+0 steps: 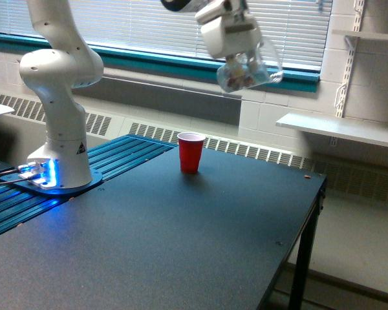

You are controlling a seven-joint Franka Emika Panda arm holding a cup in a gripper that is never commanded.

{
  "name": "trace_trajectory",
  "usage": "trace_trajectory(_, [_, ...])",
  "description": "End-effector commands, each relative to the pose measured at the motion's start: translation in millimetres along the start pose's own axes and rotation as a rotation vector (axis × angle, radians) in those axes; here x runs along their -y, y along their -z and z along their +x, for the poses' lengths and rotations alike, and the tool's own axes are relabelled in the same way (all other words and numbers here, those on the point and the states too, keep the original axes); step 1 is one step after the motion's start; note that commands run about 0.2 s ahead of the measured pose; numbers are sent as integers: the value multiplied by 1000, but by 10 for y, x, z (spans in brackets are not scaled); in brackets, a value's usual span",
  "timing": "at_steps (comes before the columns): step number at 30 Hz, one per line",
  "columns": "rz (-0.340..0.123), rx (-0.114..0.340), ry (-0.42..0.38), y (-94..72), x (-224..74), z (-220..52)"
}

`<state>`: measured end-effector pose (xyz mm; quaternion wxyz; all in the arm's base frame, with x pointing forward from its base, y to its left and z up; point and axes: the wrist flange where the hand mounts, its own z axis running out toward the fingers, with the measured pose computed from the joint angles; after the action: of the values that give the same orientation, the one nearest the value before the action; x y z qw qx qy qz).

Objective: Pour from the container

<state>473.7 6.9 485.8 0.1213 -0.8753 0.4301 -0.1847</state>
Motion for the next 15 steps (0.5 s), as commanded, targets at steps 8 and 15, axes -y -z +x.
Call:
trace_trajectory(8, [11, 181, 21, -137, 115, -1192])
trace_trajectory(15, [18, 277, 120, -207, 160, -1872])
